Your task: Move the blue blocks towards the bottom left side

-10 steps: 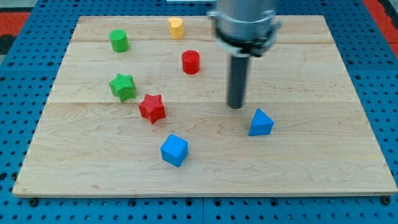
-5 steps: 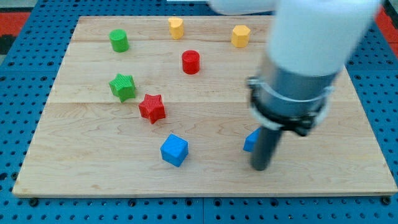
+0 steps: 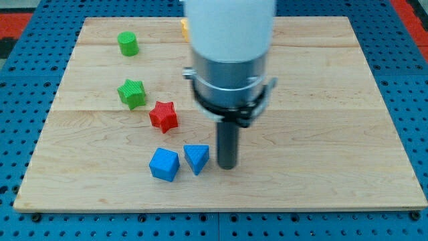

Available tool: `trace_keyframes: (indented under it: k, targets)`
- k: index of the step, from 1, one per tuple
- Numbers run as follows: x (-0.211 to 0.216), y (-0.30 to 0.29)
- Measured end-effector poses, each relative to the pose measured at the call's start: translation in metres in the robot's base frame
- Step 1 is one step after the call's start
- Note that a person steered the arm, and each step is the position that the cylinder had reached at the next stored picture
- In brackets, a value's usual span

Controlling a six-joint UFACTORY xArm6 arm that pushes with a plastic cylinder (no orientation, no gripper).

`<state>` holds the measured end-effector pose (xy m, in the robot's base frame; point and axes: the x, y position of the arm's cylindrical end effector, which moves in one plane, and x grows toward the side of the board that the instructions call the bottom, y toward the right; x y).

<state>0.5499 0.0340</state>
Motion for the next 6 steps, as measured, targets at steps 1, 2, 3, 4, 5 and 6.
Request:
trace_keyframes:
  k: [1, 2, 3, 4, 5, 6]
  targets:
    - [0.0, 0.009]
    - [0.0, 0.009]
    - [0.0, 0.011]
    - [0.0, 0.015]
    - [0.0, 0.022]
    - [0.0, 0.045]
